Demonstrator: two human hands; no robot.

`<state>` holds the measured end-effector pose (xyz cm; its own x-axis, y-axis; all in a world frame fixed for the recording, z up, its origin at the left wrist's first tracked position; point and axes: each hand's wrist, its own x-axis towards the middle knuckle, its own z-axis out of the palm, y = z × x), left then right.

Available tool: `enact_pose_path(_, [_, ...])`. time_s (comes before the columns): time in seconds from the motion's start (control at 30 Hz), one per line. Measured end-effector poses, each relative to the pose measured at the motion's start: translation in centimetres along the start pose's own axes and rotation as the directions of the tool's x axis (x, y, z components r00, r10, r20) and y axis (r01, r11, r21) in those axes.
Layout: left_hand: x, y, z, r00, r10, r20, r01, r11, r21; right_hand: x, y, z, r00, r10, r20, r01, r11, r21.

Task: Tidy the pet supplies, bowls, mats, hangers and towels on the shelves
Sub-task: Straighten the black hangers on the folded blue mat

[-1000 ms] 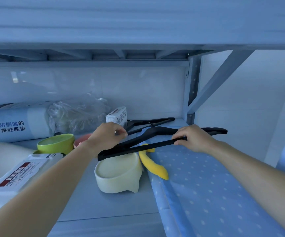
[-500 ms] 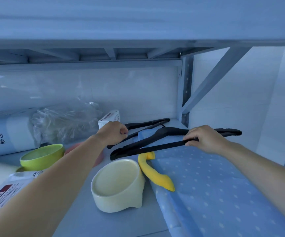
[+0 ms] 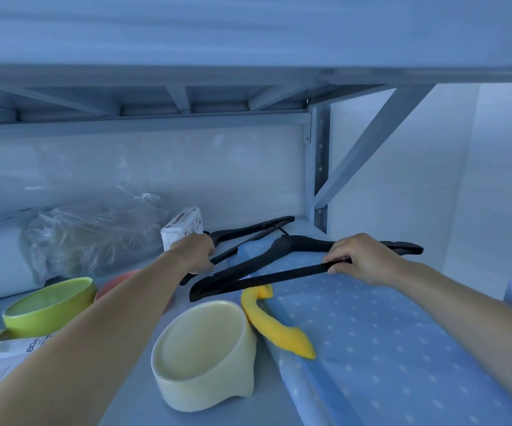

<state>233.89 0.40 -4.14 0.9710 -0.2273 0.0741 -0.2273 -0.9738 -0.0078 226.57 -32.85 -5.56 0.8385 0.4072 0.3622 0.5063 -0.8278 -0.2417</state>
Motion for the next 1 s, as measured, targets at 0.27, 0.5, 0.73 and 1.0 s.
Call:
enact_pose_path(0.27, [0.6,-0.8,0.1,0.988,-0.066,-0.143,0.050,0.992,-0.112,0.5,0.4,0.2,1.000,-0.012,0.007,0.013,1.000,-0.016])
enact_pose_path(0.5, [0.9,-0.3,0.5,0.972,-0.124,-0.202,0.083,0.976,-0.200,0.3,0.6,0.2,1.000,-0.017,0.022,0.017,1.000,0.000])
enact_pose_path(0.73, [0.9,-0.4,-0.7,0.945,-0.160,-0.286,0.078,0.957,-0.279,-0.2,0.7,-0.1,0.999,-0.033,0.020,0.032,0.999,0.033])
enact_pose_path(1.0, [-0.9,0.9,-3.0,0.929,0.005,-0.371,-0.092,0.972,-0.217,0.4,0.6,0.1,0.996,0.072,-0.058,-0.066,0.994,0.088])
